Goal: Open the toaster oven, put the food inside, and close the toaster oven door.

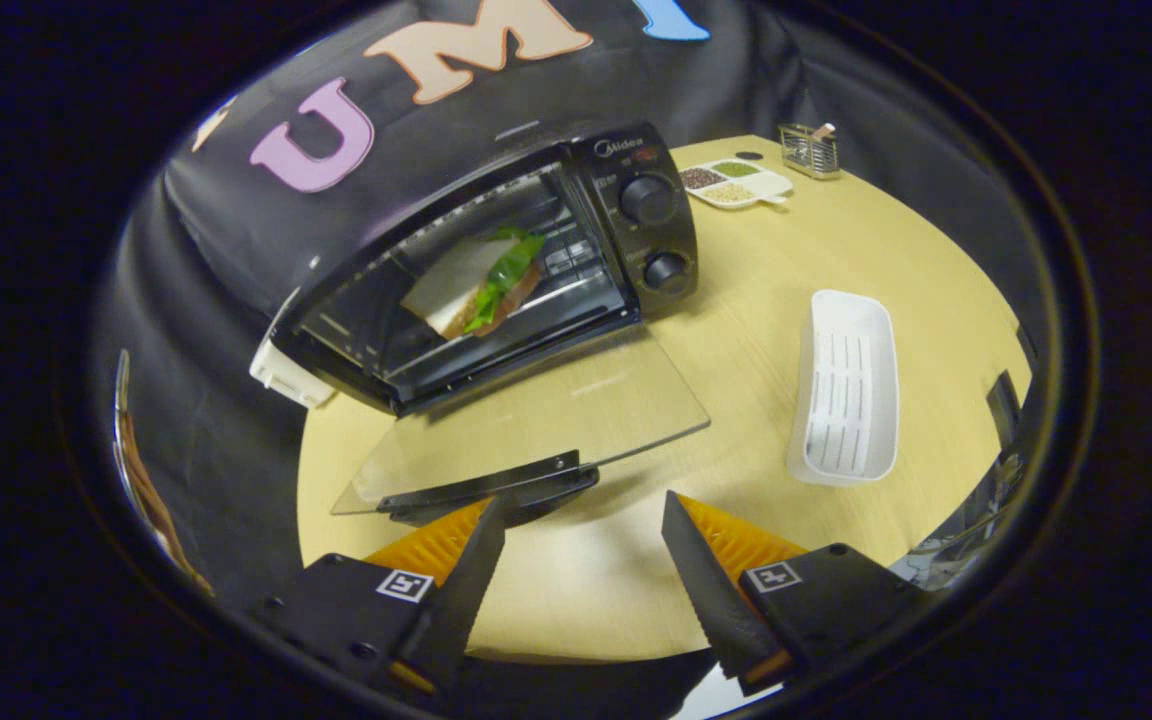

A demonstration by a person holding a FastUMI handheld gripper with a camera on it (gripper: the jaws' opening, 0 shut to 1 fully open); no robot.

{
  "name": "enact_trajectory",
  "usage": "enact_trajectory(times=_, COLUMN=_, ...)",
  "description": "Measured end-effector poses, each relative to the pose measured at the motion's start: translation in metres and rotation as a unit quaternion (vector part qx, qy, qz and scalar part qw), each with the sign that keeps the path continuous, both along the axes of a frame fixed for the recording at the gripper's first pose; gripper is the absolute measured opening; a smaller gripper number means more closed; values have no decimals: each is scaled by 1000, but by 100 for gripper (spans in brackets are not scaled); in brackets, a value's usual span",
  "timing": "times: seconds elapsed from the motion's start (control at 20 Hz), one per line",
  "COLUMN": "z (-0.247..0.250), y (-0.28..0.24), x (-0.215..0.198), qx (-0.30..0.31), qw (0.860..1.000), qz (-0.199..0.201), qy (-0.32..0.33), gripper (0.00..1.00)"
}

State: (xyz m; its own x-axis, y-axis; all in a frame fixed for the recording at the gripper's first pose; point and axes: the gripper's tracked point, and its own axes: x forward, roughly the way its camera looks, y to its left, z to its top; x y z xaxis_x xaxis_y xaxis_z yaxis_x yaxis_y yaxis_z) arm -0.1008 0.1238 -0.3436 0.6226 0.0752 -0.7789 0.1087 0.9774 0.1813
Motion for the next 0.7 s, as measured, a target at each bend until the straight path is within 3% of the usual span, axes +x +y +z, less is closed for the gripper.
enact_trajectory(times=0.5, z=51, y=20, x=46, qx=61, qw=995, qz=-8, qy=-82, gripper=97)
enact_trajectory(times=0.7, z=62, y=24, x=60, qx=59, qw=993, qz=-2, qy=-103, gripper=99)
